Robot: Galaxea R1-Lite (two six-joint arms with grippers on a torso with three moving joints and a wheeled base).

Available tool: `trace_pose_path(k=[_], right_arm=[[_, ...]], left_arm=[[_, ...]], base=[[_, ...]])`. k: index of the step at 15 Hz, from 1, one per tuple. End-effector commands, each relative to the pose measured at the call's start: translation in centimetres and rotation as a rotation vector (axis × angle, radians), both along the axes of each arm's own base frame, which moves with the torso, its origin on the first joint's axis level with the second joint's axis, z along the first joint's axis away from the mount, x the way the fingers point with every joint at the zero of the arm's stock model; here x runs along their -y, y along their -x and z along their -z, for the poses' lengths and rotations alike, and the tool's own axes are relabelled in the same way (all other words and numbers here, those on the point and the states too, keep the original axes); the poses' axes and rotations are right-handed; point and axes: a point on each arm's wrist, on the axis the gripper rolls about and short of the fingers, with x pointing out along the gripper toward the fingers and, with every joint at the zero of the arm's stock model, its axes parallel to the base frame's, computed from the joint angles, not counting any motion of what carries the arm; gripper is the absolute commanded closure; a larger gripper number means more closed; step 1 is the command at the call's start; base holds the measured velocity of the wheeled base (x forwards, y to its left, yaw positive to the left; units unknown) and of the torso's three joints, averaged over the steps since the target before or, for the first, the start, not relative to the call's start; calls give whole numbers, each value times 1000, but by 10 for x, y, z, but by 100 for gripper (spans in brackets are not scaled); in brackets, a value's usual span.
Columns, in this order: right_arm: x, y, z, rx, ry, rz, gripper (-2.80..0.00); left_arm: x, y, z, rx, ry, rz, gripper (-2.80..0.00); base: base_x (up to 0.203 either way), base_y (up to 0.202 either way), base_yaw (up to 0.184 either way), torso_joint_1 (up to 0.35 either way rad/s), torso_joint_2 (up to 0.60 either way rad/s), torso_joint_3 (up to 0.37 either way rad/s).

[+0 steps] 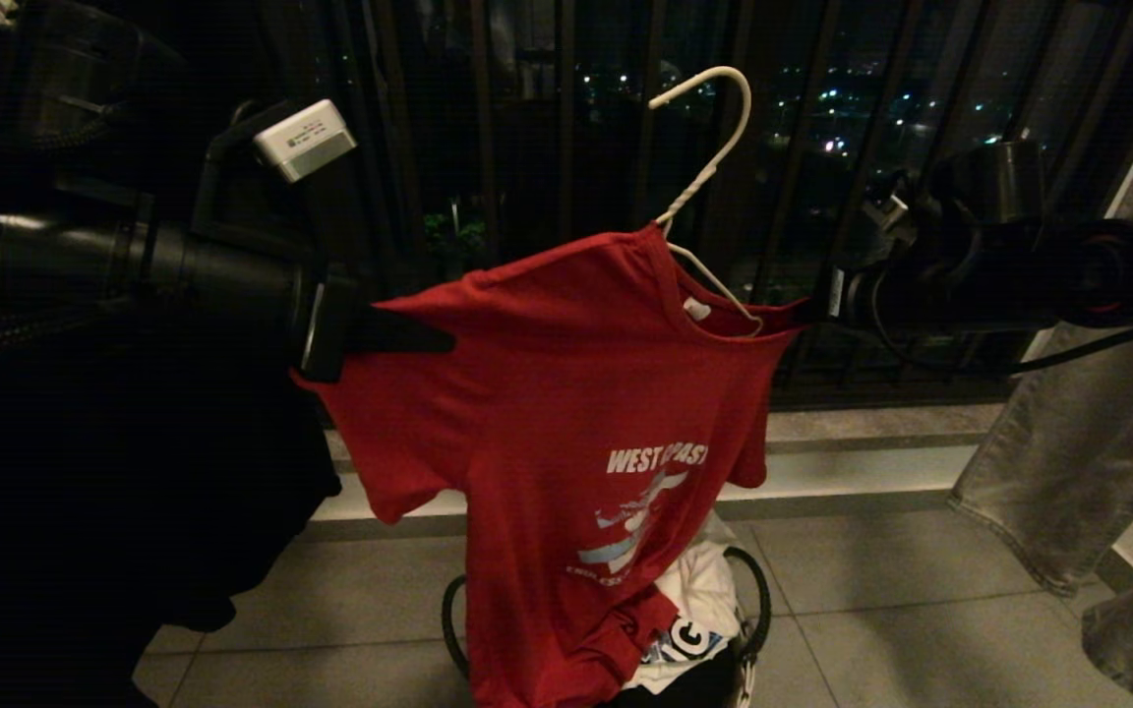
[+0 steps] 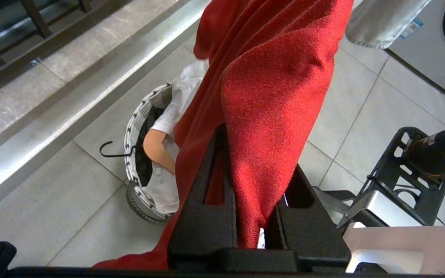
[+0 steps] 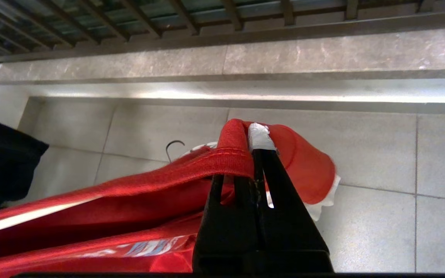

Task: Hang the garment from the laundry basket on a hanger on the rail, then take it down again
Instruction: Hang the clothes on the clothes rack

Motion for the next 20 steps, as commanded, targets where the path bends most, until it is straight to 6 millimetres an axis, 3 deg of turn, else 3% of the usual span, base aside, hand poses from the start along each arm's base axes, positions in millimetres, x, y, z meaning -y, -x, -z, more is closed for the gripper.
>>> trace_pose_path(k=[1, 7, 13, 20], right_arm=[[1, 2, -4, 11, -3, 2, 0], [2, 8, -11, 28, -7, 1, 0], [1, 8, -13, 31, -11, 0, 0], [1, 15, -27, 54, -63, 20, 0]], left_arm=[[4, -8, 7, -25, -9, 5, 0], [11, -23, 19, -61, -25, 18, 0], [40, -33, 45, -105, -28, 87, 0], [66, -53, 80, -8, 150, 76, 0]], base=[[0, 0, 0, 0, 0, 0], [0, 0, 0, 0, 0, 0], [0, 0, 0, 0, 0, 0], [0, 0, 0, 0, 0, 0]])
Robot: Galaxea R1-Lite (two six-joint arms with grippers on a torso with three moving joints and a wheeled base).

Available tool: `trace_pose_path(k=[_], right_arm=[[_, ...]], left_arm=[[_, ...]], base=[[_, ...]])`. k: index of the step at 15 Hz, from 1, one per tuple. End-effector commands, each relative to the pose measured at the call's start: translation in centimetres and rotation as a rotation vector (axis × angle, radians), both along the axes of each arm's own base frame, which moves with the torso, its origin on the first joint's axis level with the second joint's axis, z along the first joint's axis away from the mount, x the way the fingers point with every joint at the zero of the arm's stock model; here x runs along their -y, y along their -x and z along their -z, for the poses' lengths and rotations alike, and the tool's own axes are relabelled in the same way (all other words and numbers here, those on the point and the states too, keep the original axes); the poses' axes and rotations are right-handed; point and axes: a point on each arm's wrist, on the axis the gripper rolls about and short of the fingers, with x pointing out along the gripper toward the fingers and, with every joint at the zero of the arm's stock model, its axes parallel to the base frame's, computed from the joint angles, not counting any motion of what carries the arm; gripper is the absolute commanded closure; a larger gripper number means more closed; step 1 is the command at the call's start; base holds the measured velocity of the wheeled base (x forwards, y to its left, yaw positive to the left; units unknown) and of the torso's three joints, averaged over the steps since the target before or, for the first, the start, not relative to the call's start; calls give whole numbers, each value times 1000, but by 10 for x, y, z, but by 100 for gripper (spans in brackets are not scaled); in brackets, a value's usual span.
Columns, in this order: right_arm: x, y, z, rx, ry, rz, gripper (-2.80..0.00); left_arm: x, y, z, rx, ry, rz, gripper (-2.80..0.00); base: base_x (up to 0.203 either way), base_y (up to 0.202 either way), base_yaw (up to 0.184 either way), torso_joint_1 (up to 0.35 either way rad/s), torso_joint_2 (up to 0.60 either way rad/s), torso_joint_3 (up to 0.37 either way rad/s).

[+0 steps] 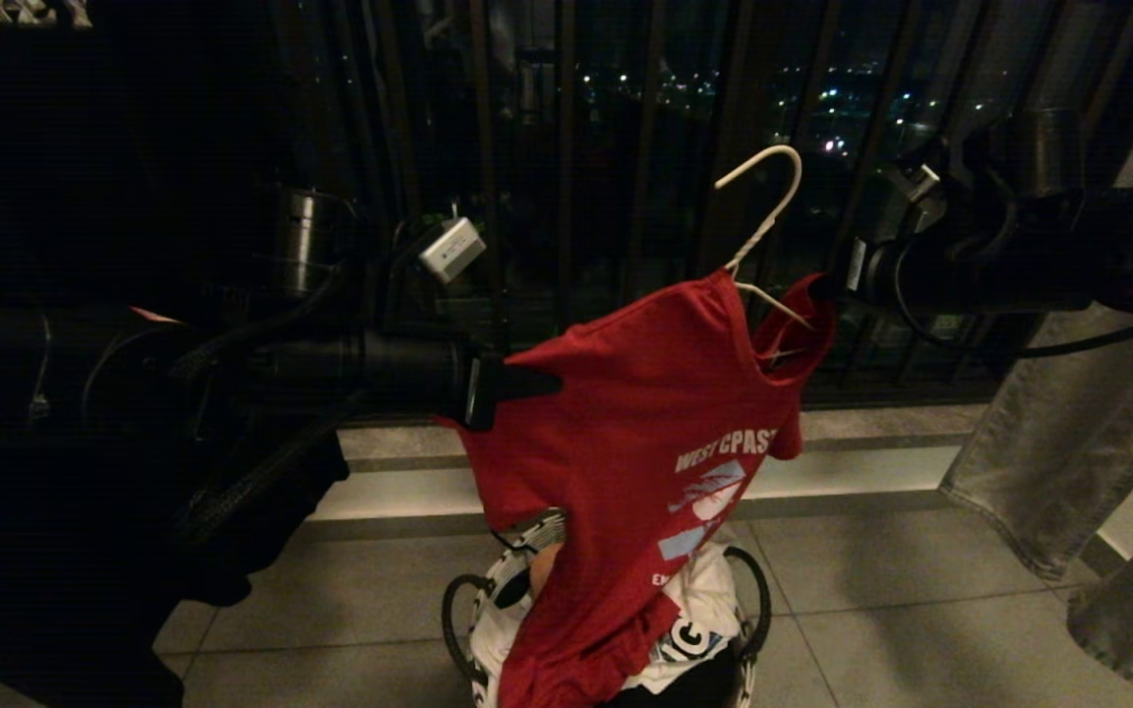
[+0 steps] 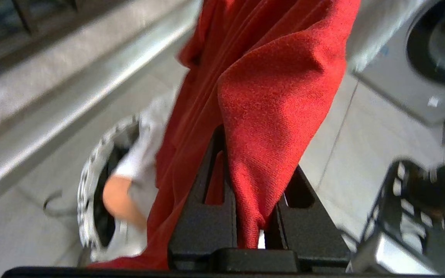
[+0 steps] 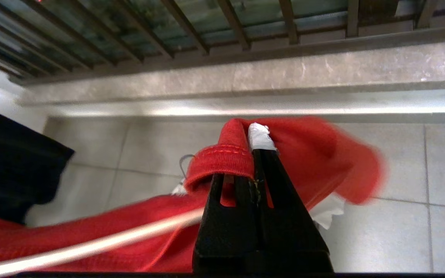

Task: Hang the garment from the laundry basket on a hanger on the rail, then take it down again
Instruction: Hang the clothes on the clothes rack

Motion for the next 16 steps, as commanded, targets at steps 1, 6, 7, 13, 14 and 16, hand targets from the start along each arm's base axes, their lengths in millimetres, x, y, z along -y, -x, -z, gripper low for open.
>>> trace_pose_path(k=[1, 6, 7, 13, 14, 16], right_arm=[[0, 5, -8, 20, -9, 0, 0], [1, 16, -25, 52, -43, 13, 0], [1, 21, -30, 63, -48, 14, 0], [-6, 31, -41, 87, -45, 63, 0], [-7, 32, -41, 87, -45, 60, 0], [-9, 32, -42, 88, -45, 54, 0]], left_arm=[[3, -3, 9, -16, -3, 4, 0], [3, -6, 15, -30, -12, 3, 0], [3, -6, 16, -32, -14, 2, 0], [-6, 8, 18, 55, 36, -9, 0], [-7, 10, 18, 76, 47, -10, 0], [-8, 12, 20, 93, 57, -14, 0]], base=[[0, 0, 0, 0, 0, 0], [0, 0, 0, 0, 0, 0], [0, 0, 0, 0, 0, 0], [0, 0, 0, 0, 0, 0], [0, 0, 0, 0, 0, 0], [0, 0, 0, 0, 0, 0]])
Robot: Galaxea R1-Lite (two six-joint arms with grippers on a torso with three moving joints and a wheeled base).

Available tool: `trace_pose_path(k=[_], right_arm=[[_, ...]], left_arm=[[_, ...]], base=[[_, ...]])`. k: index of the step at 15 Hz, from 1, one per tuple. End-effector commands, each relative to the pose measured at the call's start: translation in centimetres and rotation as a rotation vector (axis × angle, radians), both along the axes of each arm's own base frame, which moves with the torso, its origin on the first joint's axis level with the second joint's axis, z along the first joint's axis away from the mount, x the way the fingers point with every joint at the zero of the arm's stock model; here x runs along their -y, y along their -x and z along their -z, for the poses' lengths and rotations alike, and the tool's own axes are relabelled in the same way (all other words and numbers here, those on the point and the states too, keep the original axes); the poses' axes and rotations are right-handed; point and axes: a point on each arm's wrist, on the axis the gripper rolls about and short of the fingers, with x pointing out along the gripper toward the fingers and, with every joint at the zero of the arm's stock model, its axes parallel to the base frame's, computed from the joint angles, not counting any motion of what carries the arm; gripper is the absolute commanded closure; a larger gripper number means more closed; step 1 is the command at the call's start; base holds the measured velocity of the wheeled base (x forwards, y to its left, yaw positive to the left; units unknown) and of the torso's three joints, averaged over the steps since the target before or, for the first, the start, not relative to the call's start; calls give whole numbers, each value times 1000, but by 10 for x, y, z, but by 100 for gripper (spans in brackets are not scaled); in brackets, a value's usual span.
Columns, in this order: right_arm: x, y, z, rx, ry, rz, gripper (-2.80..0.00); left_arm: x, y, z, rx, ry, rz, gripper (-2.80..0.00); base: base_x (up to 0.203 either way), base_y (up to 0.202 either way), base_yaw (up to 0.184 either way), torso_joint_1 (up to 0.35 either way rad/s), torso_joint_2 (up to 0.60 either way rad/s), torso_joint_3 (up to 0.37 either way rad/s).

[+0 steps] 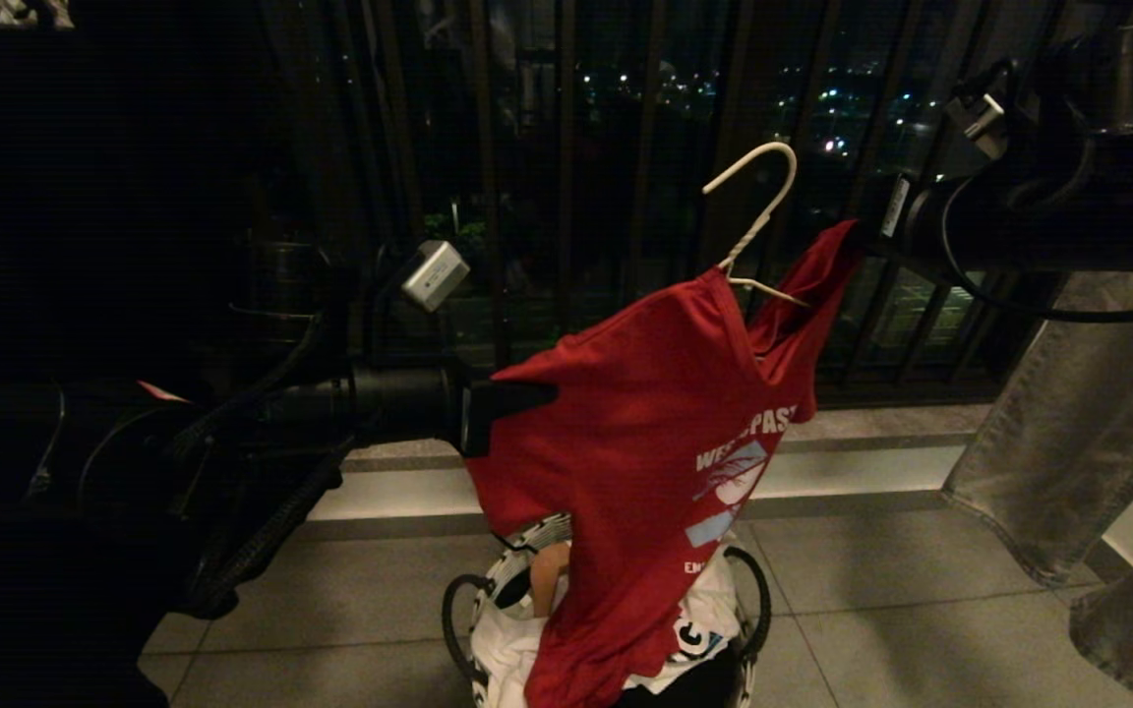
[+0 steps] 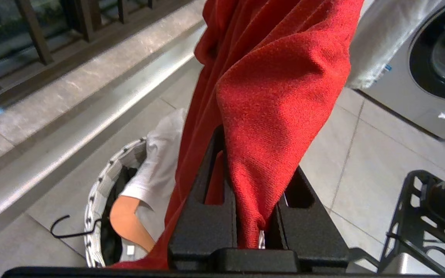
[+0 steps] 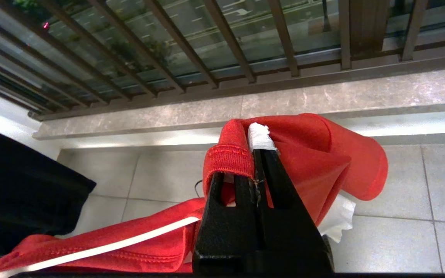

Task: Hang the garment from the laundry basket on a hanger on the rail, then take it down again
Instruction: Hang the clothes on the clothes rack

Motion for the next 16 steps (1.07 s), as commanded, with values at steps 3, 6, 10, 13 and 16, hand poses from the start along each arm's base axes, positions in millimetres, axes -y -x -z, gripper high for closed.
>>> trace_pose_path(k=[3, 6, 10, 13, 16], right_arm=[[-7, 14, -13, 36, -5, -18, 0], [-26, 18, -15, 44, 11, -17, 0], [-53, 16, -10, 42, 43, -12, 0], [-69, 16, -5, 35, 87, 21, 0], [-68, 13, -8, 53, 108, 125, 0]], left_arm=[[-6, 12, 6, -30, 37, -14, 0], [-7, 8, 17, 25, 84, -100, 0], [-9, -2, 20, 41, 101, -124, 0], [-8, -9, 27, 36, 100, -132, 0], [-12, -9, 26, 62, 114, -141, 0]], base=[[0, 0, 0, 0, 0, 0], [0, 0, 0, 0, 0, 0], [0, 0, 0, 0, 0, 0], [0, 0, 0, 0, 0, 0], [0, 0, 0, 0, 0, 0]])
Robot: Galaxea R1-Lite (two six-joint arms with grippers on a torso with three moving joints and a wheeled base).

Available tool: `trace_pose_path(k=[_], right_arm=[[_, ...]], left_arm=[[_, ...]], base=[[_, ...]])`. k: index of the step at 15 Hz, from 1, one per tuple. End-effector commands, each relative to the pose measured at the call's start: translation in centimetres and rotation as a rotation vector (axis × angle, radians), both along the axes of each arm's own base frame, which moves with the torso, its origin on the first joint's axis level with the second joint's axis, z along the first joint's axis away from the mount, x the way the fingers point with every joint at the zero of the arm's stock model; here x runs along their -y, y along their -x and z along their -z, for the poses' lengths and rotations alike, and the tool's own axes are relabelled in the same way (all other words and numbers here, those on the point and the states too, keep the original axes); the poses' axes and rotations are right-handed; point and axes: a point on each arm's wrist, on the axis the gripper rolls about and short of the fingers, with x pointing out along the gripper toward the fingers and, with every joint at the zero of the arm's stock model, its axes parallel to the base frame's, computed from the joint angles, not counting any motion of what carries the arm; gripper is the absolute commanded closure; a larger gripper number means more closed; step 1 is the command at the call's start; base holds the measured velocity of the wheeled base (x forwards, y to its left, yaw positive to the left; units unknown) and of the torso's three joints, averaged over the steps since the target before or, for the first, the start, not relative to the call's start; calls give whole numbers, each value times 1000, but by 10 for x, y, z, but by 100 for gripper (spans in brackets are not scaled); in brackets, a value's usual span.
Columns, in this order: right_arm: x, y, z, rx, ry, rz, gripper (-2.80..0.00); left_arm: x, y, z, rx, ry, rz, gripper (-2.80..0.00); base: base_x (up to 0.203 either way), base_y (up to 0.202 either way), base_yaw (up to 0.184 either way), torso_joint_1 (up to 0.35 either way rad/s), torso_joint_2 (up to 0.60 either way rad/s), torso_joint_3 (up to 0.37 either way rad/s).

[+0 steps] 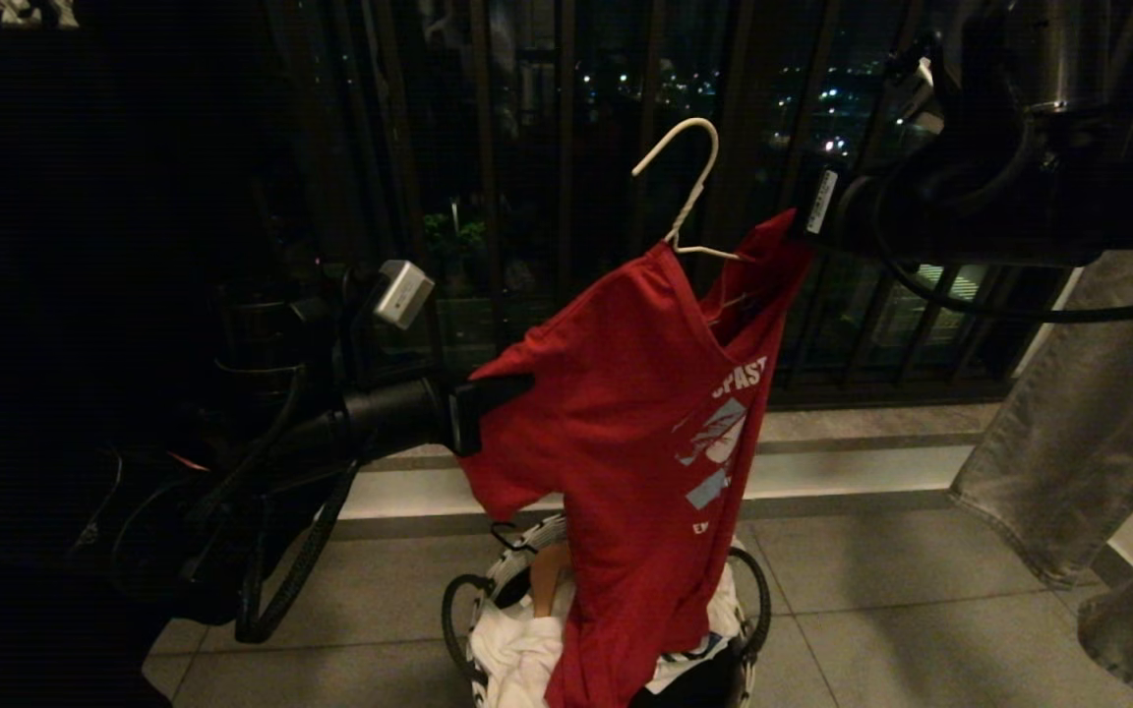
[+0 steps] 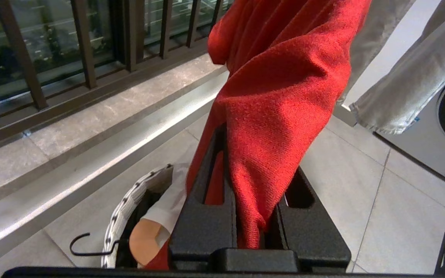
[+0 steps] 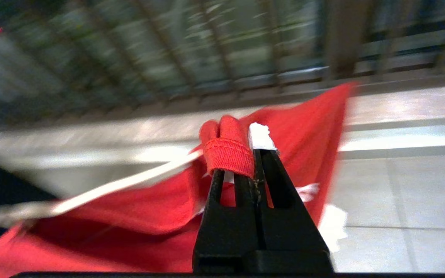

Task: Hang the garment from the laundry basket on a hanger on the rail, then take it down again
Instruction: Hang the clothes on the clothes rack

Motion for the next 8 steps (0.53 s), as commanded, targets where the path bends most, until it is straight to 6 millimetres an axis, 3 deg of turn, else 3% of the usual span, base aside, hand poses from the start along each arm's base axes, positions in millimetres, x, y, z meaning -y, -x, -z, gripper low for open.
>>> trace_pose_path(k=[1, 5, 8], right_arm=[[-1, -7, 4, -2, 13, 54, 0], [9, -23, -1, 48, 23, 104, 0], [12, -35, 8, 37, 63, 118, 0]], left_arm=[[-2, 1, -2, 6, 4, -3, 0], [-5, 3, -6, 16, 4, -11, 0], [-9, 7, -13, 28, 10, -18, 0]], base=[[0, 0, 0, 0, 0, 0], [0, 0, 0, 0, 0, 0], [0, 0, 0, 0, 0, 0]])
